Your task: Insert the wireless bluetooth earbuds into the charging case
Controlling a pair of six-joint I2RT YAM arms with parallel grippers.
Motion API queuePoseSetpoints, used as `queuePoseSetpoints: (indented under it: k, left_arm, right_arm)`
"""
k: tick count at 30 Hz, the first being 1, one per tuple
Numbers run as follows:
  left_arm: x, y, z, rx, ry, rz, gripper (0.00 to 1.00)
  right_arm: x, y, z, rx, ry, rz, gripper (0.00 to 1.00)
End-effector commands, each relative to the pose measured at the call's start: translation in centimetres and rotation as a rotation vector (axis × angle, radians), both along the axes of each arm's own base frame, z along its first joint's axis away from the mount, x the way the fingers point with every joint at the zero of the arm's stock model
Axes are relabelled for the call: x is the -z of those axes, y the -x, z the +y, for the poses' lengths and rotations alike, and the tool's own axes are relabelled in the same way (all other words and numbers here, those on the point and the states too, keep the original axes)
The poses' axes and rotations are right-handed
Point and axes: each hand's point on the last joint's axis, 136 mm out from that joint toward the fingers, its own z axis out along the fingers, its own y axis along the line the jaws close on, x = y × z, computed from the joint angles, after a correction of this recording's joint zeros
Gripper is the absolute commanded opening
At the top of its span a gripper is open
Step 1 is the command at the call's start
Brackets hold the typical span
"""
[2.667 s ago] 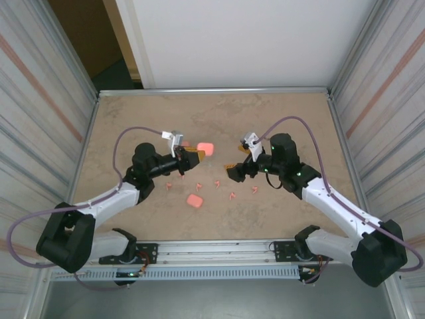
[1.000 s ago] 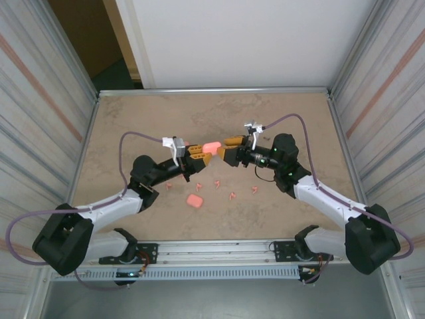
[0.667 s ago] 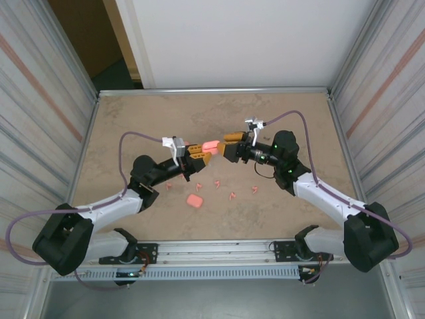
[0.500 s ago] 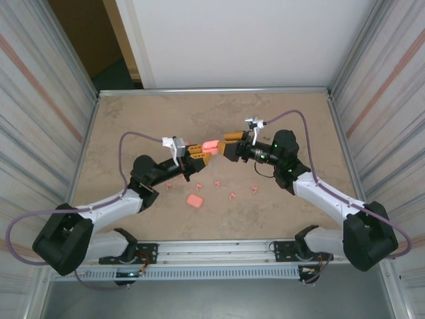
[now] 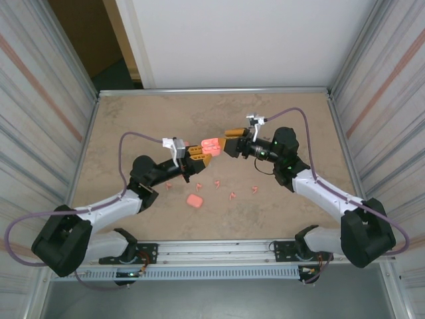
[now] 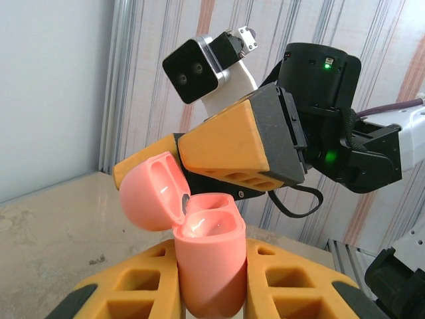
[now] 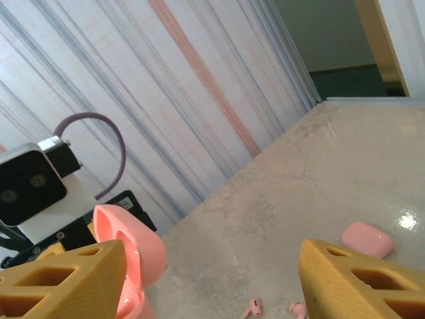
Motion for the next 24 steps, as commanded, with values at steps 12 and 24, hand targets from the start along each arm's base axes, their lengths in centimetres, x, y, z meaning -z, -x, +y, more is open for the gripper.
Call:
queuePoseSetpoints:
  k: [12, 24]
  left_arm:
    - [-0.8, -0.3, 2.0, -0.135, 0.061, -0.056, 0.0]
    - [-0.5, -1.6, 5.2, -0.301, 0.079, -0.068, 0.0]
  right_arm:
    - [0.8, 1.7, -5.5, 0.161, 0.126, 0.06, 0.72]
    - [8.1, 2.8, -7.8, 0.212, 0.31, 0.326, 0.72]
